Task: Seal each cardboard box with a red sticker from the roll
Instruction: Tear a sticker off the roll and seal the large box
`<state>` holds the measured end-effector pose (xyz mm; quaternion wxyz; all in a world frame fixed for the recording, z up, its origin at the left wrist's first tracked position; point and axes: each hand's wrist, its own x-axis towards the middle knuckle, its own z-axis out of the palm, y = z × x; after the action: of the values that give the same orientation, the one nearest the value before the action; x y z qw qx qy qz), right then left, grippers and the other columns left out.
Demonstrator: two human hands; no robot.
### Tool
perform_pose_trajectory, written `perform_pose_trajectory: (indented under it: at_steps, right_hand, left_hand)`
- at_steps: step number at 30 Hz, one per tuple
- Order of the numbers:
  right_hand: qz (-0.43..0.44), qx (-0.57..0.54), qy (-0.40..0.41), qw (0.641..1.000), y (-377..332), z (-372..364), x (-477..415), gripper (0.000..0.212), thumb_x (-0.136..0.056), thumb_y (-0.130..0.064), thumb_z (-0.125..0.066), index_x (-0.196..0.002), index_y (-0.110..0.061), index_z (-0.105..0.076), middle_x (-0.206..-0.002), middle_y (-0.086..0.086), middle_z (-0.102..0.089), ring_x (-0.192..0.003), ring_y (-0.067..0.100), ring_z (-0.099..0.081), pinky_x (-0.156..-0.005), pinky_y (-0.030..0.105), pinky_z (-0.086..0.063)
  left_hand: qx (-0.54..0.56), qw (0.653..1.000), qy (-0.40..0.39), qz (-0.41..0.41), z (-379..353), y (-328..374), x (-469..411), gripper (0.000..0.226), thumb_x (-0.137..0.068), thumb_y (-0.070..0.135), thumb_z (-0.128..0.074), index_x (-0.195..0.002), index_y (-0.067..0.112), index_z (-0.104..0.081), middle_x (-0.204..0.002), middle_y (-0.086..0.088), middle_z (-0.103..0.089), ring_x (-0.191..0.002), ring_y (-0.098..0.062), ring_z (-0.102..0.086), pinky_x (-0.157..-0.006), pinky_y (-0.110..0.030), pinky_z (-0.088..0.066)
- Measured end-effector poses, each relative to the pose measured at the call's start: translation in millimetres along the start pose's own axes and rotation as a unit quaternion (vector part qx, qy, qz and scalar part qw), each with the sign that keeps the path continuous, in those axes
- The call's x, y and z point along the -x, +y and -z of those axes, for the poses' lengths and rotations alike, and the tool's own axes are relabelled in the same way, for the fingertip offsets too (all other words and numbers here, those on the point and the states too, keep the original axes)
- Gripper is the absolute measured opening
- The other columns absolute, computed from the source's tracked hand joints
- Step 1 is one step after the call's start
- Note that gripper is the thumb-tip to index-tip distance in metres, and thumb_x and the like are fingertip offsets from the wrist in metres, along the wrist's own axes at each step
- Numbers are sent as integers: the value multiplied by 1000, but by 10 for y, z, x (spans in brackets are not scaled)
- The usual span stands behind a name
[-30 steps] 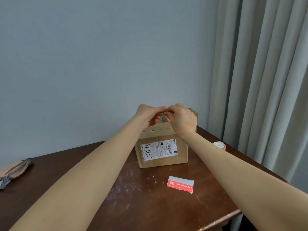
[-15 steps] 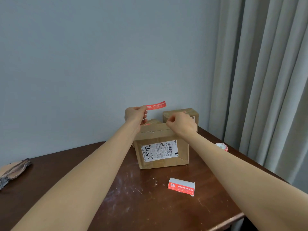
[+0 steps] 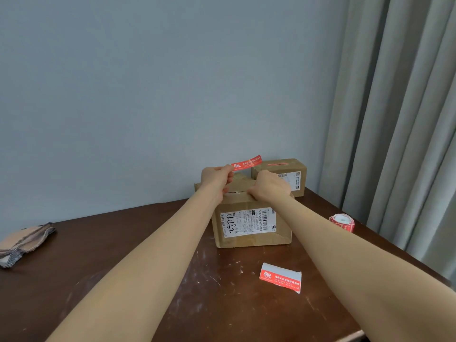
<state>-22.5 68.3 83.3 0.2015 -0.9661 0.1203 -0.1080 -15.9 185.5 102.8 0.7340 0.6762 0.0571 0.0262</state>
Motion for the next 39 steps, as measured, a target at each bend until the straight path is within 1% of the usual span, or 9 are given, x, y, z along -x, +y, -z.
perform_pose_trajectory:
  at_steps: [4, 8, 11, 13, 16, 21, 26, 31, 39]
  right_hand:
    - [2, 18, 0, 1000, -8, -39, -12, 16, -89, -14, -50, -100, -8, -61, -95, 8, -64, -96, 31, -63, -76, 35, -48]
    - [14, 26, -10, 1000, -1, -28, 7, 14, -94, -15, -46, -93, -10, -59, -89, 8, -61, -92, 30, -61, -78, 36, -43]
    - [12, -68, -27, 997, 42, -9, -44, 24, -94, -26, -50, -75, -13, -49, -78, 8, -55, -85, 32, -57, -79, 39, -46]
    - [23, -133, -28, 991, 105, 36, -55, 39, -95, -28, -55, -61, -17, -38, -63, 4, -46, -68, 27, -50, -71, 36, -44]
    - [65, -180, -49, 980, 199, 141, 23, 44, -94, -19, -57, -53, -15, -44, -55, 1, -44, -54, 17, -43, -65, 33, -43]
    - [99, -253, -46, 961, 296, 250, 164, 13, -80, -12, -69, -70, -4, -70, -64, 4, -67, -58, 10, -58, -65, 26, -53]
    - [71, -263, -60, 960, 378, 279, 258, 29, -75, -19, -77, -54, -12, -60, -55, 4, -62, -45, 7, -53, -60, 22, -49]
    - [48, -335, -99, 936, 457, 314, 328, 14, -83, -3, -70, -71, -5, -64, -64, 8, -65, -53, 10, -62, -55, 16, -55]
    - [64, -359, -104, 925, 545, 356, 357, 21, -94, -7, -59, -73, -4, -61, -69, 7, -61, -60, 11, -60, -53, 15, -54]
  left_hand:
    - [-6, 1000, -3, 1, -10, -4, -13, 16, -86, 15, -62, -71, 15, -60, -69, 2, -60, -62, -9, -52, -80, -34, -44]
    - [-15, 1000, -5, -6, -45, 5, 1, 18, -85, 14, -61, -68, 15, -59, -68, 2, -59, -60, -8, -51, -64, -28, -38]
    - [-21, 1000, -6, -7, -60, 14, 21, 18, -85, 13, -61, -68, 14, -60, -67, 2, -59, -60, -8, -51, -60, -26, -36]
    - [-24, 1000, -7, -8, -61, 18, 35, 18, -86, 14, -62, -68, 14, -60, -67, 2, -59, -60, -8, -51, -61, -26, -36]
    - [-35, 999, -7, -8, -49, 29, 50, 16, -86, 16, -62, -71, 15, -61, -70, 2, -60, -64, -8, -53, -62, -27, -37]
    - [-63, 998, -15, -20, -79, 45, 131, 12, -86, 20, -64, -74, 15, -64, -71, 3, -62, -71, -11, -57, -63, -28, -39]
    - [-90, 995, -22, -40, -94, 12, 227, 16, -85, 21, -64, -70, 17, -63, -70, 3, -61, -74, -12, -56, -66, -28, -40]
    - [-101, 993, -32, -51, -107, 24, 299, 16, -85, 24, -65, -70, 18, -63, -70, 4, -61, -76, -13, -56, -67, -29, -41]
    - [-108, 991, -36, -66, -120, 67, 339, 13, -85, 22, -65, -72, 19, -64, -72, 4, -62, -75, -12, -56, -71, -30, -43]
